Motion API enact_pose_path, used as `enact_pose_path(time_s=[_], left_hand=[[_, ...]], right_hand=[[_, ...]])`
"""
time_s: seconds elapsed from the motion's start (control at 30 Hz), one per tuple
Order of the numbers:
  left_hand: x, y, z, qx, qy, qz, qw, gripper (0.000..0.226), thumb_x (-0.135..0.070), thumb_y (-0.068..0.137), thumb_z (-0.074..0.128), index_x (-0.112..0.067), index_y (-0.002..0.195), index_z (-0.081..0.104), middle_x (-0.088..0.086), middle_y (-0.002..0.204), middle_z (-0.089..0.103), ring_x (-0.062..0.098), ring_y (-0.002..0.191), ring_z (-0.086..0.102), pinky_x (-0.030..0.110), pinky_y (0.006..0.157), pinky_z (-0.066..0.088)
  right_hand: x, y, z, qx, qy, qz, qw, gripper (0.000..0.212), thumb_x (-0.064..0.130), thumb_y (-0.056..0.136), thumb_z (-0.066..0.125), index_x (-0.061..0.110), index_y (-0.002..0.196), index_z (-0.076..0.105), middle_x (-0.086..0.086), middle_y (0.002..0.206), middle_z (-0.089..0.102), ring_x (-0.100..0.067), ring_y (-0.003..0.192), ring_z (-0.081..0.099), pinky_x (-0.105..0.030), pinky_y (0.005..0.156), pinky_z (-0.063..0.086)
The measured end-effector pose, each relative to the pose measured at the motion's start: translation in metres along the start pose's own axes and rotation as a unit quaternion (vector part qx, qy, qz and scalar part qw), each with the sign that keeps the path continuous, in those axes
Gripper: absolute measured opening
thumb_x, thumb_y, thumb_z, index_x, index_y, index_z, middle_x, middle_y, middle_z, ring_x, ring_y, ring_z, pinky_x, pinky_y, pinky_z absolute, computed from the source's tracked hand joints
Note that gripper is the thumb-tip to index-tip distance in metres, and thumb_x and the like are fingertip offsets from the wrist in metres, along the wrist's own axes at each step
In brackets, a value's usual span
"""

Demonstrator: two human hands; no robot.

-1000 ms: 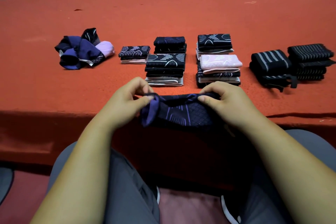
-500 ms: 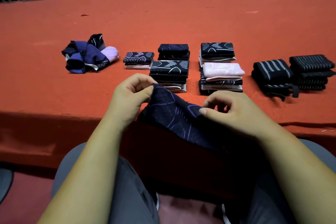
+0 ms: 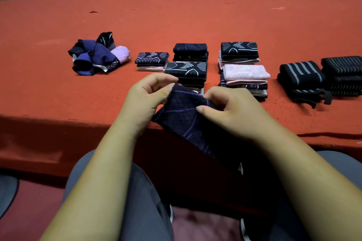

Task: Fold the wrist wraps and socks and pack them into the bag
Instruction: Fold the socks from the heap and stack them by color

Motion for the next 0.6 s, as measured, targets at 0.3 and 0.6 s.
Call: enact_pose_path(time_s=[0.3,0.6], left_hand=[[0.049,-0.01,0.016,-0.011,-0.022,-0.195,0.98,0.079,-0.078,0.084,0.062,-0.008,0.122,0.066,0.013,0.113,0.079,0.026,0.089,0.077,0.04,0.078,0.063],[0.043,-0.014,0.046,0.017,0.031,-0.162,0.986,0.034,-0.048,0.1,0.069,-0.017,0.11,0.079,0.002,0.103,0.081,0.018,0.088,0.075,0.037,0.074,0.051]], right_hand=[[-0.004,-0.019,-0.036,-0.166,0.017,0.049,0.985,0.015,0.031,0.097,0.074,0.022,0.091,0.064,0.009,0.076,0.067,-0.008,0.07,0.06,-0.021,0.066,0.042],[0.0,-0.032,-0.03,-0.151,0.026,0.04,0.987,0.012,0.03,0.097,0.074,0.026,0.095,0.063,0.015,0.082,0.065,-0.011,0.068,0.059,-0.027,0.067,0.045]])
Point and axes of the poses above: each hand's wrist, its own y-axis towards the middle knuckle, its own z-axis out of the palm, x = y × z, the point moved 10 cm from there along y, towards the middle knuckle
